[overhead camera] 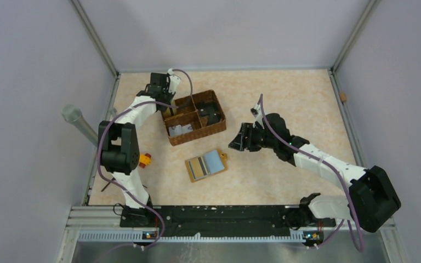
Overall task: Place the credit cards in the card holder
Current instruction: Pick up the credit card from the storage box.
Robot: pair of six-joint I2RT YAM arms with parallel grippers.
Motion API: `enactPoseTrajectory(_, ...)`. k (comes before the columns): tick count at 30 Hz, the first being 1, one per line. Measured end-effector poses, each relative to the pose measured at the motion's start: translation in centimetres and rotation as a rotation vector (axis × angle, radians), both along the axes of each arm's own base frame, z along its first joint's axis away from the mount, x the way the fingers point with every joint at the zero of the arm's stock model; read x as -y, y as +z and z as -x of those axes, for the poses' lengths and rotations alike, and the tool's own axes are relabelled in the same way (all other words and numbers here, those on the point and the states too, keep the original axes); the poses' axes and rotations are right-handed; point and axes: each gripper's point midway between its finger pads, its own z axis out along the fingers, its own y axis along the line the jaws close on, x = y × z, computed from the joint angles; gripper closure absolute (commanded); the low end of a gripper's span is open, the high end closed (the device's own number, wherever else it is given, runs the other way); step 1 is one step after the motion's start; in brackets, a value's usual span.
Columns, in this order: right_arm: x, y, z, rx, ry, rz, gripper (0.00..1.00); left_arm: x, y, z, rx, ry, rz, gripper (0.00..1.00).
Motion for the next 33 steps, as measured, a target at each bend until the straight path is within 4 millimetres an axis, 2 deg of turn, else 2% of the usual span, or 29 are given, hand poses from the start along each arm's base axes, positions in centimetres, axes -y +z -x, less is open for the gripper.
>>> enactPoseTrajectory(7, 0.0, 0.0, 0.0, -0.001, 0.002, -0.002, 0.41, 0.1, 0.9, 0.0, 0.020, -0.004, 0.005, 0.65)
enactPoseTrajectory(15, 0.0, 0.0, 0.1, -0.002, 0.002, -0.001, 0.41, 0.6, 0.8, 0.0, 0.011, -0.034, 0.023, 0.91)
enactPoseTrajectory(19, 0.0, -0.2, 0.1, -0.005, 0.003, 0.000, 0.41, 0.8, 0.5, 0.3, -0.004, -0.047, 0.029, 0.99)
enactPoseTrajectory(26, 0.0, -0.2, 0.2, -0.009, 0.002, -0.003, 0.41, 1.2, 0.3, 1.0, -0.039, -0.080, 0.035, 1.00)
enactPoseTrajectory(33, 0.0, -0.2, 0.2, -0.010, 0.003, -0.004, 0.41, 1.3, 2.0, 1.9, -0.019, -0.094, 0.050, 1.00)
